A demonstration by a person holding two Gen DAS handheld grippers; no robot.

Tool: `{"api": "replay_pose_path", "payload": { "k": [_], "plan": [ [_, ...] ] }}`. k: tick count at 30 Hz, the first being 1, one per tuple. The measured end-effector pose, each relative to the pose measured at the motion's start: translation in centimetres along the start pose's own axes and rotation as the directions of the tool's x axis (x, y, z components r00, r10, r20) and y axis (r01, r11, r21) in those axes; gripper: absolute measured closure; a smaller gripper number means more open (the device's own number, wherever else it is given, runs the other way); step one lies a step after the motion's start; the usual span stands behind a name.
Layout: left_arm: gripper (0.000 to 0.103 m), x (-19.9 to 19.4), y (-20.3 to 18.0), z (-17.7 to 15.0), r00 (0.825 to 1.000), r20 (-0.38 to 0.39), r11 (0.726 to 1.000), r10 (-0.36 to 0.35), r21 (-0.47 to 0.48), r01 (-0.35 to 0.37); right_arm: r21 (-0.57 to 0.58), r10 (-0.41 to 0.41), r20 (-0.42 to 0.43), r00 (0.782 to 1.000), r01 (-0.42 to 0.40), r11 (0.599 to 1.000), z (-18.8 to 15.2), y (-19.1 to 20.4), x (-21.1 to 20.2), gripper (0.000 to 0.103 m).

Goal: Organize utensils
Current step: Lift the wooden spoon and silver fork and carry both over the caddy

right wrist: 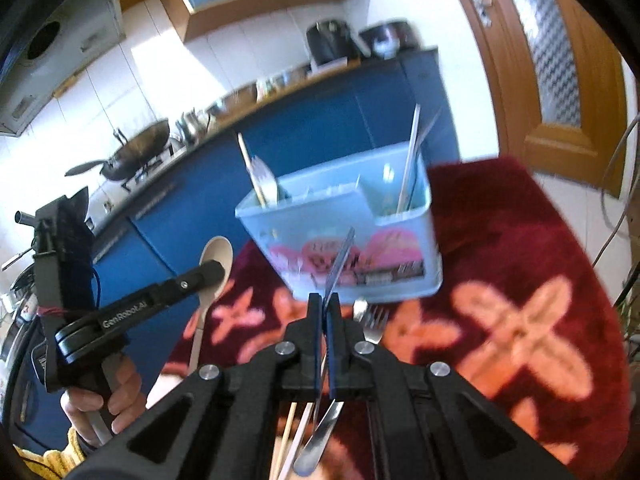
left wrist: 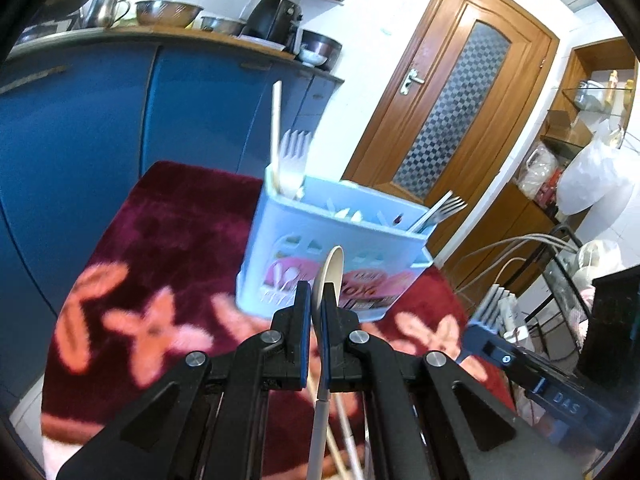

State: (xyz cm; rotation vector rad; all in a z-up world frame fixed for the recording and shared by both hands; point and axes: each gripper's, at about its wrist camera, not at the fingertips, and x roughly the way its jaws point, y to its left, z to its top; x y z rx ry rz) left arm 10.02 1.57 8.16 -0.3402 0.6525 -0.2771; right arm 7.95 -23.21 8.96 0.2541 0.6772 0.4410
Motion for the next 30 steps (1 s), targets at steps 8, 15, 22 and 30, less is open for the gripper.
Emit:
{"api": "replay_pose_path", "payload": {
  "k": [8,15,22,30],
  "plan": [
    [0.101,0.7,-2.8,3.5,0.997,0.052,0.998,-0.05,0.044,0.047,-0.037,-0.034,0.118,0.992,0.039,0.999,2.8,0.2,-2.2,0.1],
    [0.101,2.0,-3.8,6.7,0.993,0.092,0.996,-0.076,0.063,0.07,-0.054,-0.049,0.166,0.985,0.059,0.997,4.9,-0.2,-2.4,0.1],
    [0.101,2.9,-4.1,9.6,0.98,0.185,0.996,-0.071,0.058,0.061,-0.061,-0.054,0.205,0.977,0.068,0.996,7.3,-0.6,-1.9,0.1],
    [0.101,3.2,-2.9,12.9,0.922,0.387,0.999,0.007,0.036,-0.023,-0.078,-0.081,0.239,0.968,0.102,0.992,9.6,-1.0,-1.2,0.1]
  ]
}}
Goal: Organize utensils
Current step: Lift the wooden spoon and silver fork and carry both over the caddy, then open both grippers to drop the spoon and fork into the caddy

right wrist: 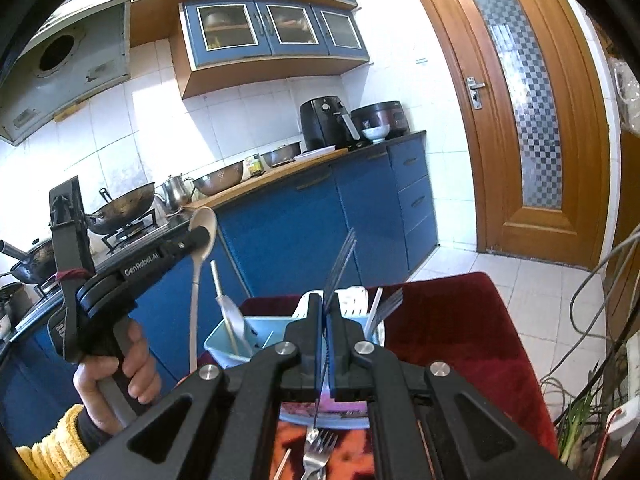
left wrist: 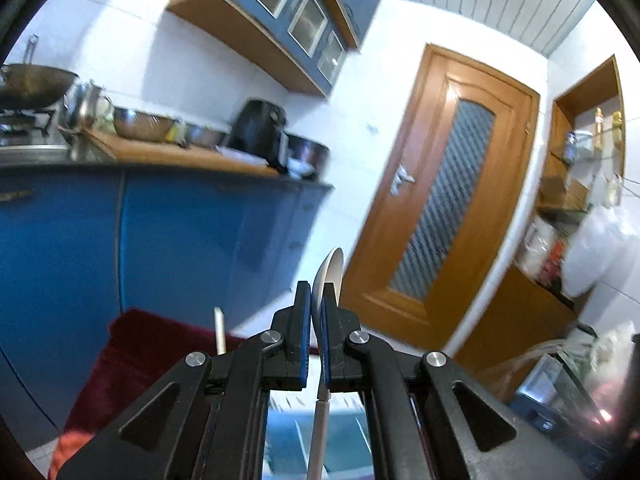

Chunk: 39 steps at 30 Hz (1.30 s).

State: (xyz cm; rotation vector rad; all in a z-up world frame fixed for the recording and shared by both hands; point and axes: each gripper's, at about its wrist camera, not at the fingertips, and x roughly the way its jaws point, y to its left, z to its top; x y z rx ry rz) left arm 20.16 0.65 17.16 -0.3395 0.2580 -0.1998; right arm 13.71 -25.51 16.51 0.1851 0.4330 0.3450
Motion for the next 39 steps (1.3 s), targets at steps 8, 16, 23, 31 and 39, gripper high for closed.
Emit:
{"api": "replay_pose_path", "payload": {
  "k": [8,16,23,31,39],
  "plan": [
    [0.101,2.6,2.2,0.2,0.992,0.104,0.998,0.068,-0.023,-0.066,-0.012,-0.023,0.018,1.0,0.023,1.0,1.1,-0.5,1.8,0.1],
    [0.101,3.8,2.4,-1.9,0.975,0.181,0.991,0.13,0.014,-0.134,-0.049,-0.048,0.042,0.998,0.05,0.997,1.5,-0.1,3.5,0.1],
    [0.1,3.4,1.9,-4.2,0.957,0.237,0.979,0.168,0.074,-0.19,-0.103,-0.089,0.068,0.994,0.096,0.99,1.8,0.8,4.7,0.1],
    [0.1,2.7,1.7,-5.8,0.947,0.262,0.973,0.186,0.087,-0.215,-0.132,-0.117,0.063,0.991,0.125,0.983,1.6,1.0,5.7,0.1],
    [0.1,2.2,2.0,-7.1,0.94,0.257,0.964,0.225,0.083,-0.253,-0.095,-0.104,-0.021,0.994,0.101,0.99,-0.8,0.0,7.2,0.1]
  ]
}}
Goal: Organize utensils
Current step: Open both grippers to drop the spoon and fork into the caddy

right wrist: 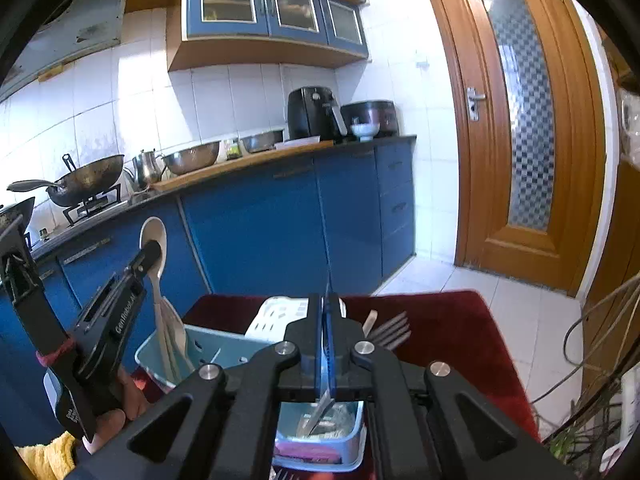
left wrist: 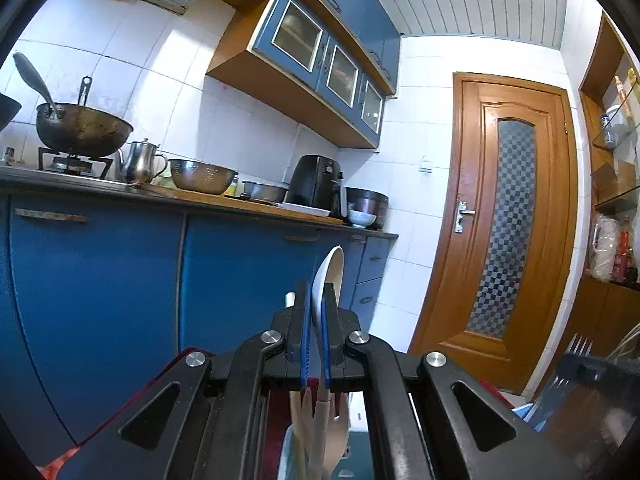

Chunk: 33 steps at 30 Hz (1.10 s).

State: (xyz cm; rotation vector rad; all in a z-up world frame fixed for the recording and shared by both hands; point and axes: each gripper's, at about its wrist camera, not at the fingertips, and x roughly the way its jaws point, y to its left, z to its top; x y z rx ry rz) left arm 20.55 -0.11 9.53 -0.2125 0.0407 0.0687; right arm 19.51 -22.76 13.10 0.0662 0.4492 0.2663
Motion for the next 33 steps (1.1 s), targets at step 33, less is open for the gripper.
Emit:
{"api": "replay_pose_path", "payload": {
  "k": [33],
  "plan": [
    [0.072,-5.4,0.2,0.0,0.982,-0.187,0.996,-0.028,0.082,0.044,0.105,0.129,0.032,0.991,-0.132,0.986,-1.5,0.8,-4.5,0.065]
  ]
}}
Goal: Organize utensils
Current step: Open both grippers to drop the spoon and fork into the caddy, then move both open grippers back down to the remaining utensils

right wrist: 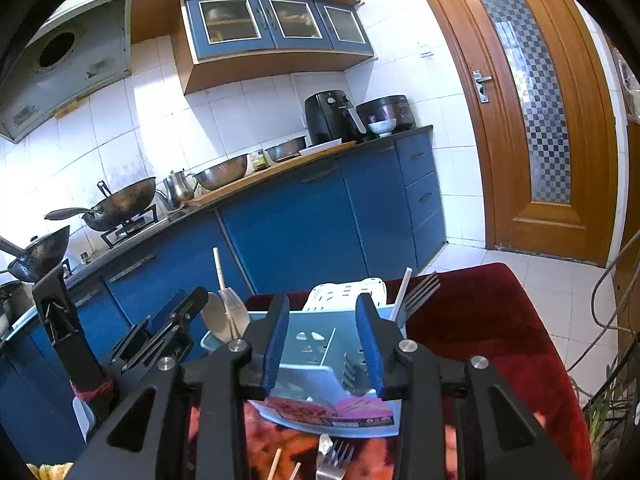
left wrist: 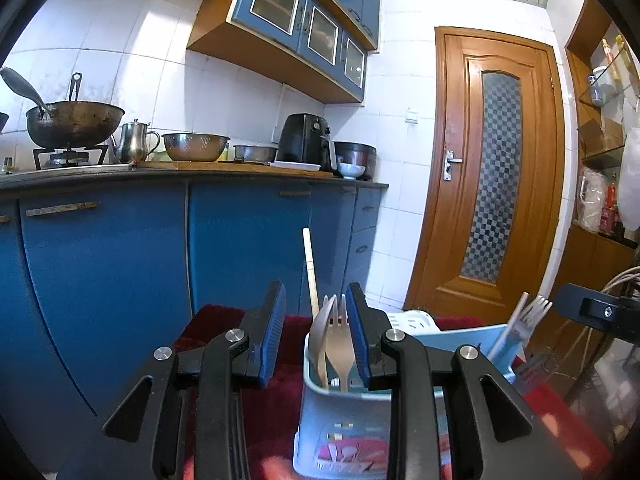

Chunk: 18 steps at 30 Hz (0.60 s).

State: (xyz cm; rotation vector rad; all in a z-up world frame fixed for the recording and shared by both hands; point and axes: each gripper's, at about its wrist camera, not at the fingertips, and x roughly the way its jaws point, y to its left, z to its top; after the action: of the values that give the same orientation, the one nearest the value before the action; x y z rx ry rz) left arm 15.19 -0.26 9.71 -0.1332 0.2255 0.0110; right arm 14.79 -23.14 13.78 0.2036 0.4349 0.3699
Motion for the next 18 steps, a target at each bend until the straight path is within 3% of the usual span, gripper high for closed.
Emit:
{"api": "replay_pose_path", "payload": {
  "k": [18],
  "plan": [
    [0.072,-4.9,1.7,-0.8,0.991,-0.133,1.0,-0.014,-0.012,0.013,0.044,0.001,-0.04,0.999,0.0,0.999,-2.7,0.6,-3.5,0.064]
  ]
}}
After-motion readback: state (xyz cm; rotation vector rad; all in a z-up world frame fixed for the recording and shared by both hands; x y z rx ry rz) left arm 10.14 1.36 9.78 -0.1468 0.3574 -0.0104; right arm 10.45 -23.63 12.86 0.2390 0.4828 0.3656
